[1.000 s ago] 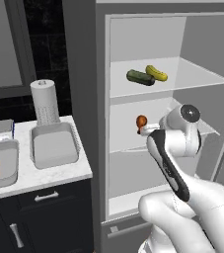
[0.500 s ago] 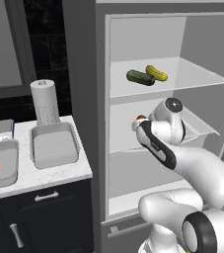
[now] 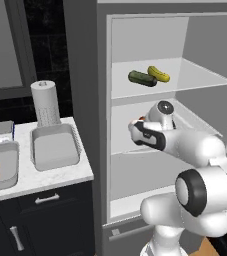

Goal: Place one cucumber and one chicken drumstick in each tupperware on the nearby counter, to pack two identical lunches.

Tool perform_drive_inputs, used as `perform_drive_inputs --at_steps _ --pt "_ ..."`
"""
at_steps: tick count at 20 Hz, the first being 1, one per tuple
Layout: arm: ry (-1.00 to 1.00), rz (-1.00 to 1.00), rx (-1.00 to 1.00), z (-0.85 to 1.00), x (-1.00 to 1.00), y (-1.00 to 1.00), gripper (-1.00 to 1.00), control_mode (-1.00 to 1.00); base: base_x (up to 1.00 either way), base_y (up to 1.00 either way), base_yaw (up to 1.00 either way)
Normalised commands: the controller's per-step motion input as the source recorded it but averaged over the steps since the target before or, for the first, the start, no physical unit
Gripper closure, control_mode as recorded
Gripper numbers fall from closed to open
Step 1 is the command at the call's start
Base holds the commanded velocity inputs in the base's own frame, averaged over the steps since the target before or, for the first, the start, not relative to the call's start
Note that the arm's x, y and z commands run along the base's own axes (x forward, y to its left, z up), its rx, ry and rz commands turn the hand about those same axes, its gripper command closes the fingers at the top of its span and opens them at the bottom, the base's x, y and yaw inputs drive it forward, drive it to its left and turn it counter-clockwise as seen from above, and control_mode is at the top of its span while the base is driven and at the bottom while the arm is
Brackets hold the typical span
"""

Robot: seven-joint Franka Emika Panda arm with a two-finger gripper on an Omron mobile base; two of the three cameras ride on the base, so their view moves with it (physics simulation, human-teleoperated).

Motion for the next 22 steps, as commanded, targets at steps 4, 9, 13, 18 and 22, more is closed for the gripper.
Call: perform_drive_inputs --at_steps 4,9,13,18,22 --pt "0.02 0.0 0.0 -0.2 0.65 0.0 -1.0 -1.0 0.0 0.0 0.0" --pt "0.09 -0.04 0.0 -0.42 0.33 0.0 -1.0 -1.0 0.0 0.0 0.0" --pt "0.09 -0.04 0.0 -0.5 0.2 0.0 1.0 -1.0 0.0 0.0 0.0" --pt "0.07 -0.03 0.0 -0.59 0.06 0.0 1.0 -1.0 0.0 0.0 0.0" --pt "-0.01 -0.02 0.0 -0.45 -0.5 -0.04 1.0 -1.0 0.0 0.0 0.0"
